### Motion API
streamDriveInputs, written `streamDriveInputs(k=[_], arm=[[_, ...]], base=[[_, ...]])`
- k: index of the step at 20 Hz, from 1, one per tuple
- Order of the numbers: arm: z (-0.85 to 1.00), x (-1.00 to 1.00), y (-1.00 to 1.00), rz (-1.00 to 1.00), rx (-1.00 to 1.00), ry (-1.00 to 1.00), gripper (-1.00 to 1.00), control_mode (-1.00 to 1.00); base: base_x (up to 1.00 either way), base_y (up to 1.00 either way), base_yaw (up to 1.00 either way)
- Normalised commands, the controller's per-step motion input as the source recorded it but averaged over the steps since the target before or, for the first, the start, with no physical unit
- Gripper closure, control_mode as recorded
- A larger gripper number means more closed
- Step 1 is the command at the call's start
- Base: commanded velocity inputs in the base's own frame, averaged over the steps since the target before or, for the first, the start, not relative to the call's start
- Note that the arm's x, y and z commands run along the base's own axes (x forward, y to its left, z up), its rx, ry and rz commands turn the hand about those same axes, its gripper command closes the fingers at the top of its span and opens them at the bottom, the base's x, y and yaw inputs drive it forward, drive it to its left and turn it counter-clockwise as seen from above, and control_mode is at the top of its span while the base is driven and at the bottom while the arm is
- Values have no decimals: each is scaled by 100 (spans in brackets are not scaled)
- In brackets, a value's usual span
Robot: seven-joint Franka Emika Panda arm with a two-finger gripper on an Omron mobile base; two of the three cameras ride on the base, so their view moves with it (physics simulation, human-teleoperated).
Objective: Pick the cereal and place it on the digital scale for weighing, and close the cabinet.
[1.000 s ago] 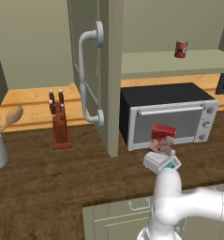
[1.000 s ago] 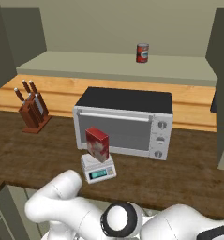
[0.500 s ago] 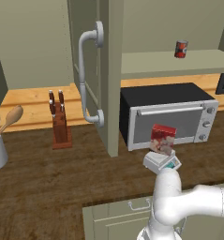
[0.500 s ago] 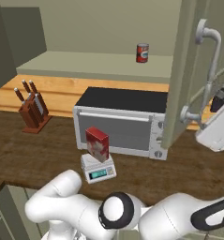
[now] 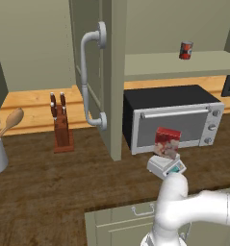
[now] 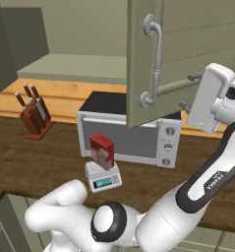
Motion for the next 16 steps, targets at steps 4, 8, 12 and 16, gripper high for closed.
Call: streamDriveInputs(k=[4, 8, 12, 16], arm=[[-3, 100, 100, -40, -7, 0, -100, -100], [-5, 100, 100, -37, -10, -1, -100, -100], [0, 100, 73, -21, -10, -2, -100, -100], [0, 99, 16, -3, -1, 0, -100, -100]], base=[[0, 0, 0], [0, 0, 0], [0, 0, 0], [0, 0, 0]])
